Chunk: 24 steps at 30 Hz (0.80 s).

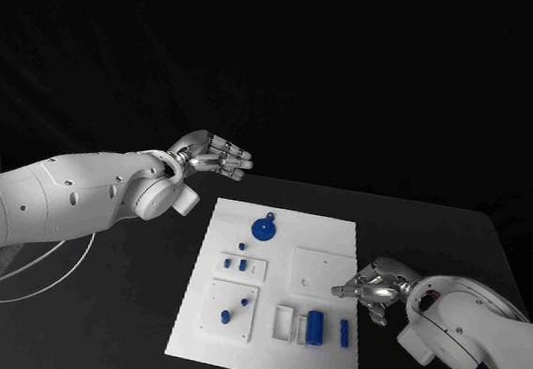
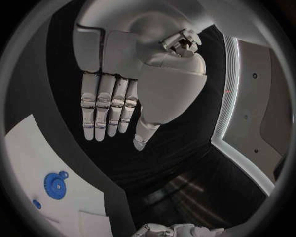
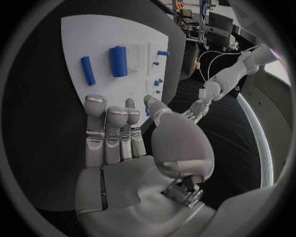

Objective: Assemble the parts on the task board

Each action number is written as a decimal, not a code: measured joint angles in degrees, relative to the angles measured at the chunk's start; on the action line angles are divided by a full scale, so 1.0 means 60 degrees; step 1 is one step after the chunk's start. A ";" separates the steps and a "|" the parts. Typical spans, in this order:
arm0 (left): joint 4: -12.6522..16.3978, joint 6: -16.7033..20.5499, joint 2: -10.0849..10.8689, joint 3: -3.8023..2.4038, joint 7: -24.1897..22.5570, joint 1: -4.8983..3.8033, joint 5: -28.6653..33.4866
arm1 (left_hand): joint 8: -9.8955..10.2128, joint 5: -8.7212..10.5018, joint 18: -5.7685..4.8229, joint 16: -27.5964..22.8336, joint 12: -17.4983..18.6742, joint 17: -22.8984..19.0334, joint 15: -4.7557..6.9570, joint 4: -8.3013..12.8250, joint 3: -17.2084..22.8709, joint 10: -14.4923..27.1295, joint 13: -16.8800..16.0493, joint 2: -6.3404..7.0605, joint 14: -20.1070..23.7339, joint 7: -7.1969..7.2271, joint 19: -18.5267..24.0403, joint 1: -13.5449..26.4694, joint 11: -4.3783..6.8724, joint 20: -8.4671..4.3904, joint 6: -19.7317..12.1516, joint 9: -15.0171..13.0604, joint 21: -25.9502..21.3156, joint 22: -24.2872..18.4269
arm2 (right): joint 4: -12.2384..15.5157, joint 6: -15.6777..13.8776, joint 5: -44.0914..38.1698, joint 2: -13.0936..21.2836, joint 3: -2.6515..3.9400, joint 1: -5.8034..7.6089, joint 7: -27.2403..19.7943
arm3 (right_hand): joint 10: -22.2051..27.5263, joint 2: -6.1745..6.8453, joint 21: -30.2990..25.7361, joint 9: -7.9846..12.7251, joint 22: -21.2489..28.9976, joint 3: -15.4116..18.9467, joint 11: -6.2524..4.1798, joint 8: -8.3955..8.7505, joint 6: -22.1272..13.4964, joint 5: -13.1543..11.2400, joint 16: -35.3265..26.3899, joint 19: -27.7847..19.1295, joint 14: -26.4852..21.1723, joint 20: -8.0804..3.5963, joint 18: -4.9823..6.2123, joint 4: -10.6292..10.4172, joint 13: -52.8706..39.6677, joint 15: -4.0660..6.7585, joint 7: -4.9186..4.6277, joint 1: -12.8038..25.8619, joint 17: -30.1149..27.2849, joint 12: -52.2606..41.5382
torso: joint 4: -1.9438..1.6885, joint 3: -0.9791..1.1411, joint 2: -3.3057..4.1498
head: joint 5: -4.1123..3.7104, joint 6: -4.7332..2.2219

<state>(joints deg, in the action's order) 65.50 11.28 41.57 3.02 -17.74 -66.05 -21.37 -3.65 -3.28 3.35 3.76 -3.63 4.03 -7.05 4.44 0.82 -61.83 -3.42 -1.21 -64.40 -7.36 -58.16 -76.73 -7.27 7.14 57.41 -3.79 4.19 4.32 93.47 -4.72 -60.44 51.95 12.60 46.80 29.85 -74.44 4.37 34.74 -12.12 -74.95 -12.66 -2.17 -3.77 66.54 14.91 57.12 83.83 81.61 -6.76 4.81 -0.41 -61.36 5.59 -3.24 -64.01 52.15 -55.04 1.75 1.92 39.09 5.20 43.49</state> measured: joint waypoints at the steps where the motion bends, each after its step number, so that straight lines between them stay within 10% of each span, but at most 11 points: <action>1: 0.0036 0.0000 0.0022 0.0000 -0.0033 0.0000 0.0016 | 0.0000 0.0000 0.0000 0.0000 0.0000 0.0000 0.0000 0.0000 0.0000 0.0000 0.0000 0.0000 0.0000 0.0000 0.0000 0.0000 0.0000 0.0000 0.0000 0.0000 0.0000 0.0000 | 0.0000 0.0100 0.0053 0.0006 -0.0002 0.0001 0.0145 | -0.0001 -0.0001 0.0055 -0.0039 0.0000 0.0020 0.0001 0.0000 0.0000 -0.0094 0.0048 0.0000 -0.0001 0.0000 0.0001 -0.0045 -0.0062 -0.0001 0.0000 0.0070 0.0068 0.0000 | 0.0001 -0.0001 -0.0010 | -0.0013 0.0012; 9: 0.0169 -0.0013 0.0070 0.0001 -0.0227 0.0002 0.0149 | 0.0000 0.0000 0.0001 0.0000 0.0000 -0.0012 -0.0036 -0.0076 -0.0076 0.0000 0.0000 0.0049 0.0037 0.0000 0.0000 0.0127 0.0000 0.0000 0.0000 0.0000 0.0000 -0.0001 | -0.0077 0.0731 0.0512 -0.0053 -0.0367 0.0007 0.1142 | -0.0105 0.0161 0.0382 -0.0192 0.0001 -0.0067 0.0035 0.0000 -0.0083 -0.1265 0.0091 0.0000 0.0030 0.0001 0.0001 -0.0696 -0.0331 -0.0043 -0.0004 0.0555 0.0458 0.0205 | 0.0033 -0.0069 -0.0092 | -0.0152 0.0163; 16: 0.0203 -0.0069 0.0011 0.0004 -0.0291 0.0003 0.0214 | 0.0000 0.0047 0.0002 0.0000 0.0000 -0.0027 -0.0019 -0.0194 -0.0194 0.0088 0.0000 0.0276 0.0124 0.0068 0.0035 0.0354 0.0014 -0.0034 -0.0068 0.0000 0.0000 -0.0010 | -0.0266 0.0889 0.0502 -0.0454 -0.0863 0.0004 0.1452 | -0.0139 0.0403 0.0439 -0.0187 0.0002 -0.0225 0.0069 0.0000 -0.0225 -0.1455 0.0090 0.0000 0.0098 0.0002 0.0001 -0.1096 -0.0546 -0.0043 -0.0055 0.0595 0.0638 0.0389 | 0.0050 -0.0157 -0.0148 | -0.0242 0.0273; 24: 0.0248 -0.0178 -0.0033 0.0005 -0.0297 0.0004 0.0219 | 0.0000 0.0047 -0.0123 0.0000 0.0000 -0.0040 -0.0003 -0.0445 -0.0128 0.0089 -0.0001 0.0400 -0.0035 0.0067 0.0104 0.0478 0.0015 -0.0102 -0.0136 0.0000 0.0000 -0.0009 | -0.0574 0.0887 0.0137 -0.0957 -0.1140 -0.0010 0.1566 | -0.0138 0.0542 0.0439 -0.0147 0.0003 -0.0289 0.0070 0.0000 -0.0309 -0.1522 0.0015 0.0000 0.0099 0.0002 0.0001 -0.1236 -0.0604 -0.0043 -0.0070 0.0500 0.0684 0.0492 | 0.0047 -0.0183 -0.0163 | -0.0312 0.0347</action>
<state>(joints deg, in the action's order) 66.99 10.21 41.37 3.05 -19.52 -66.03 -20.05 -3.65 -2.99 2.61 3.76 -3.63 3.79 -7.07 1.77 0.05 -61.30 -3.42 1.19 -64.61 -6.96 -57.54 -73.86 -7.18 6.53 56.59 -3.79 4.19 4.26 90.02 0.61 -59.62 46.20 5.76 46.74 39.24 -75.27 7.63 37.38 -13.01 -74.94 -14.40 -1.75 -3.77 64.68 5.77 57.22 83.83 82.21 -6.75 4.82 -7.83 -64.98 5.33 -3.66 -61.01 56.26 -52.09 2.03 0.82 38.11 3.33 45.57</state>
